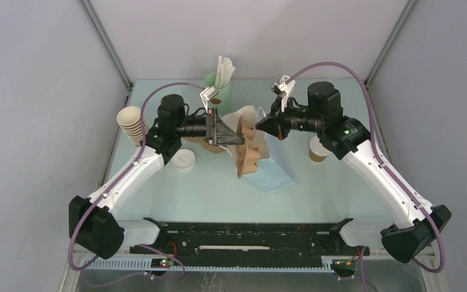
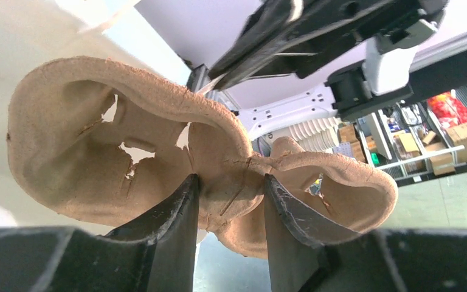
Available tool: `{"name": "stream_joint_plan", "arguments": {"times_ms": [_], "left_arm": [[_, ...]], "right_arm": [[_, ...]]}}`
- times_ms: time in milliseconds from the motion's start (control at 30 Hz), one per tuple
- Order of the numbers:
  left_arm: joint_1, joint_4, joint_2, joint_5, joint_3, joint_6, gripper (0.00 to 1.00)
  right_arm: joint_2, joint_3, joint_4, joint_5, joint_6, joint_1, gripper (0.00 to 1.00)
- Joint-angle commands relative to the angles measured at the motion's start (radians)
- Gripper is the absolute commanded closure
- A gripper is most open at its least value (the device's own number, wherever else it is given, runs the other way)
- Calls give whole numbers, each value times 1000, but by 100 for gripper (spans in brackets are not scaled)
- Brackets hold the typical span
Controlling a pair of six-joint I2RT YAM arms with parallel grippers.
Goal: Pack the takeout coffee
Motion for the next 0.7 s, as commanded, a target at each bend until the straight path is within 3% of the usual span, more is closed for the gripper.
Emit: {"name": "stream_joint_plan", "arguments": {"times_ms": [0,100,367,567,667], "left_arm": [[-28,-311,-18,-101,87,266,100],[-50,-419,-24,-158,135,374,100],[-45,-409,-66,-173,99,381,100],[-11,-419,-13,-111,121,393,100],[-8,-506,23,-121,181,449,100]], "right_arm": [[-2,28,30,-100,-80,-6,100],[19,62,-6,-126,-111,-8,100],[37,86,-59,-241,-216,-28,100],[44,99,-107,-272,-257,-21,100],[42,103,-134,-299,-285,-22,100]]}}
